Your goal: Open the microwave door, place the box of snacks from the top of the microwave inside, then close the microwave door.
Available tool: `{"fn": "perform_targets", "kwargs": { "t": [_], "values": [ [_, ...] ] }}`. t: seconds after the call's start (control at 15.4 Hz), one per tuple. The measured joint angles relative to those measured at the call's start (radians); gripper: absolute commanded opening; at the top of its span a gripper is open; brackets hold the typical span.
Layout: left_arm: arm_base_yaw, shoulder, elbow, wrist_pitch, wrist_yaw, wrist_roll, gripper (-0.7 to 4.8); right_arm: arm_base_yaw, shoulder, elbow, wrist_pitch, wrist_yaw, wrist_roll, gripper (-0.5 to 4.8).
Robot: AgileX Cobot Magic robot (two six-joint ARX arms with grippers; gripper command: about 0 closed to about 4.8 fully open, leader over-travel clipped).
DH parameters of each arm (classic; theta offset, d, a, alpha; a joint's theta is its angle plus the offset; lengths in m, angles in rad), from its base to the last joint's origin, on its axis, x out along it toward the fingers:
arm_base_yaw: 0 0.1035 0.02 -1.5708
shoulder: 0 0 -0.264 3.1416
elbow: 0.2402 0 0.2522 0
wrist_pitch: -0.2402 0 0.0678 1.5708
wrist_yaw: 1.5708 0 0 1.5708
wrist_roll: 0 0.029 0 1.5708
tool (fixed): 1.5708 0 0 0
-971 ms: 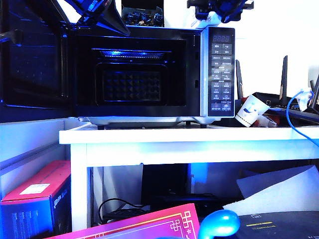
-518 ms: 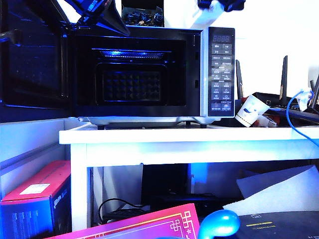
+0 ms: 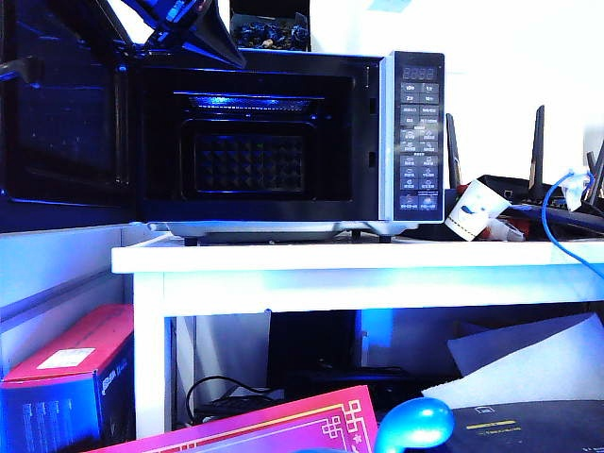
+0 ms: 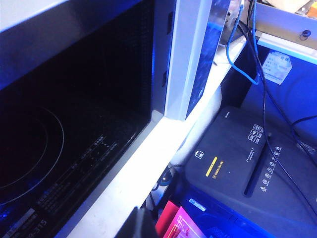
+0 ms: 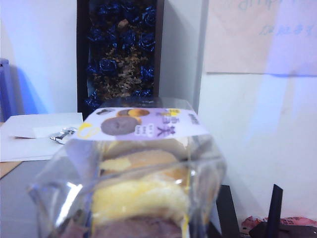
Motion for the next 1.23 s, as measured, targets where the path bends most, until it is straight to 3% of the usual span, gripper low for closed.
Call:
{"fn": "perform_targets", "kwargs": {
  "t": [0.19,0.71,1.23],
  "values": [
    [0.0,0.0,0.0,0.0,0.0,0.0,-0.06,0.0,-0.046,0.0,-0.101,-0.005,0.0,2.52],
    [-0.001,0.0,-0.001,0.002,0.0,0.0,-0.06,0.005,-0.073,0.0,-0.255,-0.269,0.006,2.52],
    [-0.001,0.0,-0.001,0.008,0.0,0.0,-0.06,0.005,-0.107,0.0,-0.382,-0.407,0.005,2.52]
  ]
}}
